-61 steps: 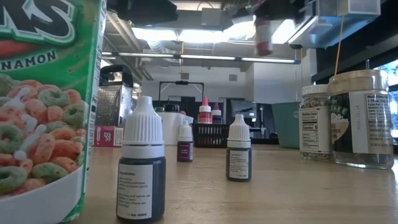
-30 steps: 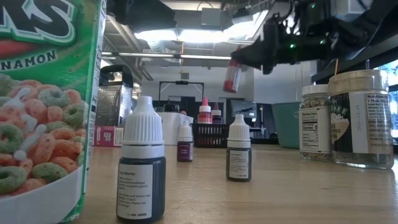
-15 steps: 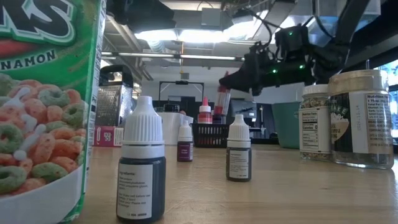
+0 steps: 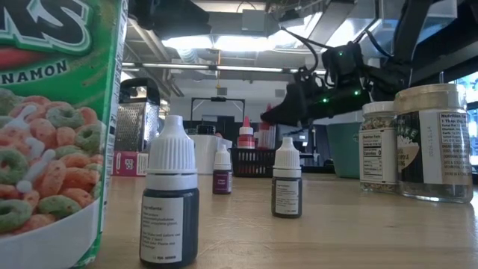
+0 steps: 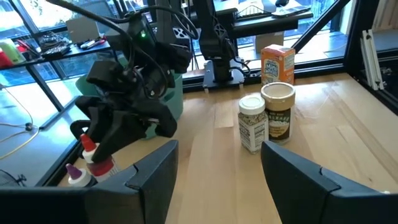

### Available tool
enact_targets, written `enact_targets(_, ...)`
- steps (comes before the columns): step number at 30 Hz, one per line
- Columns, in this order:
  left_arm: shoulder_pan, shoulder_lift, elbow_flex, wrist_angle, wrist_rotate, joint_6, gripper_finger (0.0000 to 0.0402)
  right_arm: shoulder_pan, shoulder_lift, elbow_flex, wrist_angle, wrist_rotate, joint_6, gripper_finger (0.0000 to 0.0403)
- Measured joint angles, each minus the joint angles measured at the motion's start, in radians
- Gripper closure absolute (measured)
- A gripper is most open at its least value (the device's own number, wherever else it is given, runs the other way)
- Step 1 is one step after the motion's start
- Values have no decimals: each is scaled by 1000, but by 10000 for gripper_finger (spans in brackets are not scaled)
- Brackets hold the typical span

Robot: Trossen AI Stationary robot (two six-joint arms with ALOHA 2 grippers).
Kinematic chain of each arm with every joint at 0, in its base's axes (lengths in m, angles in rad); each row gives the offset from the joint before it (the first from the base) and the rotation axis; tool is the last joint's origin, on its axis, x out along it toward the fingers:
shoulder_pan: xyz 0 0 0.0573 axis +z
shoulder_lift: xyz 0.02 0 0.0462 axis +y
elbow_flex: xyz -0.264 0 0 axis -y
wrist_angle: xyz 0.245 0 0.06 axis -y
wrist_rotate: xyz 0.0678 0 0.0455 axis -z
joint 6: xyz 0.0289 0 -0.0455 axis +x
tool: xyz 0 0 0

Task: Pick & Place Kitchen Items
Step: Put the large red food coloring bottle into the black bin

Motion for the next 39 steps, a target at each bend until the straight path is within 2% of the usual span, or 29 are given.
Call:
enact_targets(32, 16, 0, 0, 0, 0, 1, 178, 4, 23, 2, 5, 6, -4, 285)
enact_targets(39, 16, 0, 0, 1, 0, 1, 178, 4, 96, 31, 11, 9, -6, 285)
